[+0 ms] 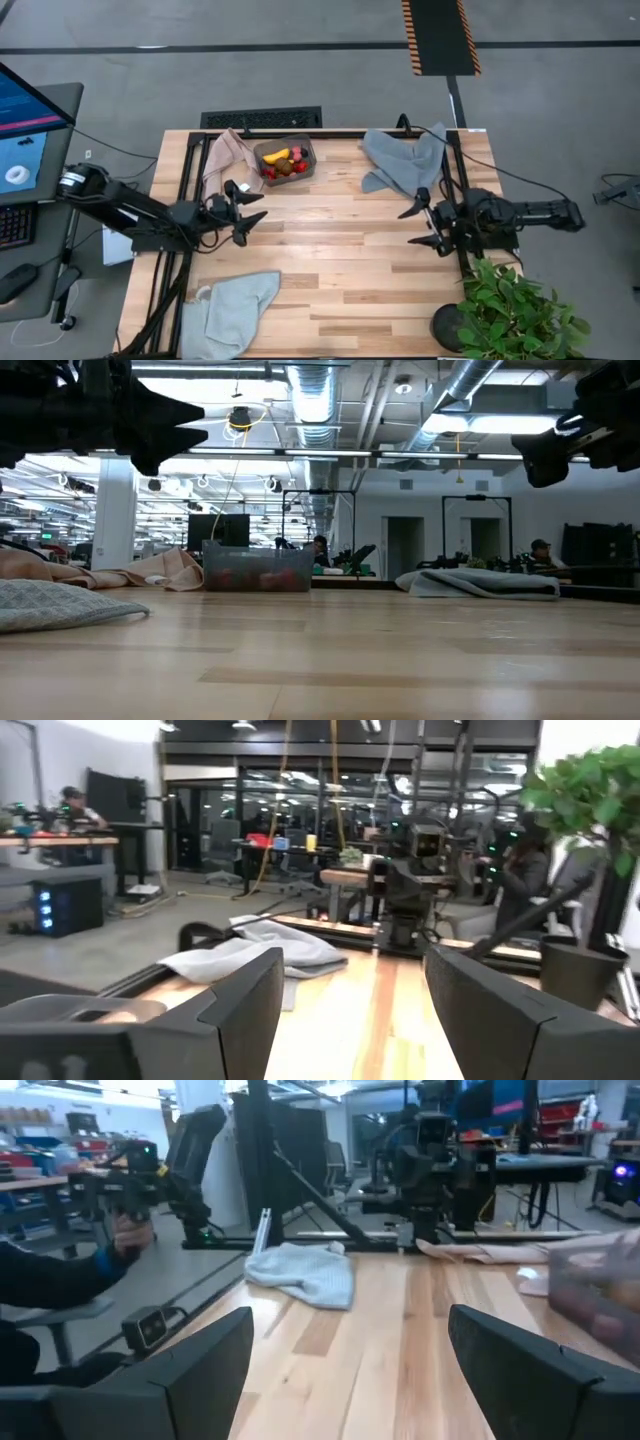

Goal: Pick and placing Produce into tupperware
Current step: Return to Home Position

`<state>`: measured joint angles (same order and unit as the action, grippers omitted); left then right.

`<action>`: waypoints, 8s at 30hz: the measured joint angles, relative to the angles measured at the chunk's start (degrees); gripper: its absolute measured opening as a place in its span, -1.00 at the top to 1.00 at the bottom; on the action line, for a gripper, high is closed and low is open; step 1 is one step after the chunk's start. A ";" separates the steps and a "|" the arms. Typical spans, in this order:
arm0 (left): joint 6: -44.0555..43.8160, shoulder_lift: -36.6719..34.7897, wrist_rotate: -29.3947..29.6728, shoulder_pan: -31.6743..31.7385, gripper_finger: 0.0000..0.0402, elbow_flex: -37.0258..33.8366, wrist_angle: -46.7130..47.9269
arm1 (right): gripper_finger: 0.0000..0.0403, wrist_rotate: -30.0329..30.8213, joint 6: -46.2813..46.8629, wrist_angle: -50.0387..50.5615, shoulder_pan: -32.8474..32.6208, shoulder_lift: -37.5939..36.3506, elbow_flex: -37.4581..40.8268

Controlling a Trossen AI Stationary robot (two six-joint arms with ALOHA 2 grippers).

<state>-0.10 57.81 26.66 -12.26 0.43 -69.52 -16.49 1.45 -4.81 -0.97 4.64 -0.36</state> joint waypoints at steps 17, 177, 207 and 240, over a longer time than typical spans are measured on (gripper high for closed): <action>-3.34 -37.04 3.17 -0.01 -0.17 0.02 43.07 | -0.77 0.61 -0.35 5.15 0.46 -4.56 -1.18; -5.08 -56.95 -5.79 10.73 -0.17 -0.07 64.70 | -0.75 13.86 -0.96 3.75 3.63 -4.52 0.07; -5.07 -56.93 -5.77 10.73 -0.17 -0.07 64.70 | -0.75 13.86 -0.96 3.75 3.63 -4.52 0.07; -5.06 -56.94 -5.77 10.74 -0.17 -0.07 64.70 | -0.75 13.86 -0.98 3.75 3.65 -4.51 0.07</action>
<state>-5.17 0.86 20.88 -1.52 0.36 -4.82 -2.63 0.48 -1.06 2.68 0.13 -0.29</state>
